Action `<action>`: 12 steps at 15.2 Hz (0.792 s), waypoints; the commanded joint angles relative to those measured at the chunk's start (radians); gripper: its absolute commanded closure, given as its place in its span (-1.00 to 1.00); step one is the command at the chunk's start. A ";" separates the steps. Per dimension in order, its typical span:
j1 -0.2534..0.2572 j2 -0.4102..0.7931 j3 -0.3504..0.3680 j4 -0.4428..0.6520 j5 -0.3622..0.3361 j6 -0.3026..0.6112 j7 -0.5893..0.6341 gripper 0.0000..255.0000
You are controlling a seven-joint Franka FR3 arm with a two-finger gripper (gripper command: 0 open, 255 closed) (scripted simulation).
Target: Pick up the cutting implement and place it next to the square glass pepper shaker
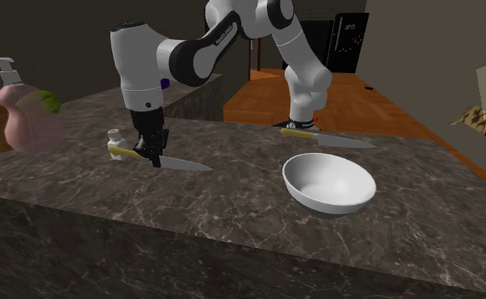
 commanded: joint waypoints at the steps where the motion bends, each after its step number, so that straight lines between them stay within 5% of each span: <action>1: 0.000 0.000 0.000 0.000 0.000 0.000 0.000 -1.00; 12: -0.002 -0.045 0.015 0.059 0.023 -0.100 -0.015 -1.00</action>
